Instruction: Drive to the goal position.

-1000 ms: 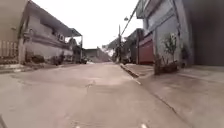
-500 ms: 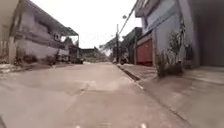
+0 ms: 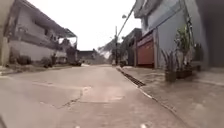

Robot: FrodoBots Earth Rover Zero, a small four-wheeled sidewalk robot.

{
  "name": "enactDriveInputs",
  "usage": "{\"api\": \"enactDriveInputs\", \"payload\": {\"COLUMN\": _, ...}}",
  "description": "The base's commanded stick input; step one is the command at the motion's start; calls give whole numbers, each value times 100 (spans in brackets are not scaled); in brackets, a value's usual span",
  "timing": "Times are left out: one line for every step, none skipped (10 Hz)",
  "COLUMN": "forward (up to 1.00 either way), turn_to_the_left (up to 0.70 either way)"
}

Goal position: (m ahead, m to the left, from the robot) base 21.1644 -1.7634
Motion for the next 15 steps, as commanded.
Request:
{"api": "enactDriveInputs", "payload": {"forward": 100, "turn_to_the_left": 0}}
{"api": "enactDriveInputs", "payload": {"forward": 100, "turn_to_the_left": 0}}
{"api": "enactDriveInputs", "payload": {"forward": 100, "turn_to_the_left": 0}}
{"api": "enactDriveInputs", "payload": {"forward": 100, "turn_to_the_left": 0}}
{"api": "enactDriveInputs", "payload": {"forward": 100, "turn_to_the_left": 0}}
{"api": "enactDriveInputs", "payload": {"forward": 100, "turn_to_the_left": 0}}
{"api": "enactDriveInputs", "payload": {"forward": 100, "turn_to_the_left": 0}}
{"api": "enactDriveInputs", "payload": {"forward": 100, "turn_to_the_left": 0}}
{"api": "enactDriveInputs", "payload": {"forward": 100, "turn_to_the_left": 0}}
{"api": "enactDriveInputs", "payload": {"forward": 100, "turn_to_the_left": 0}}
{"api": "enactDriveInputs", "payload": {"forward": 100, "turn_to_the_left": 0}}
{"api": "enactDriveInputs", "payload": {"forward": 100, "turn_to_the_left": 0}}
{"api": "enactDriveInputs", "payload": {"forward": 100, "turn_to_the_left": 0}}
{"api": "enactDriveInputs", "payload": {"forward": 100, "turn_to_the_left": 0}}
{"api": "enactDriveInputs", "payload": {"forward": 100, "turn_to_the_left": -17}}
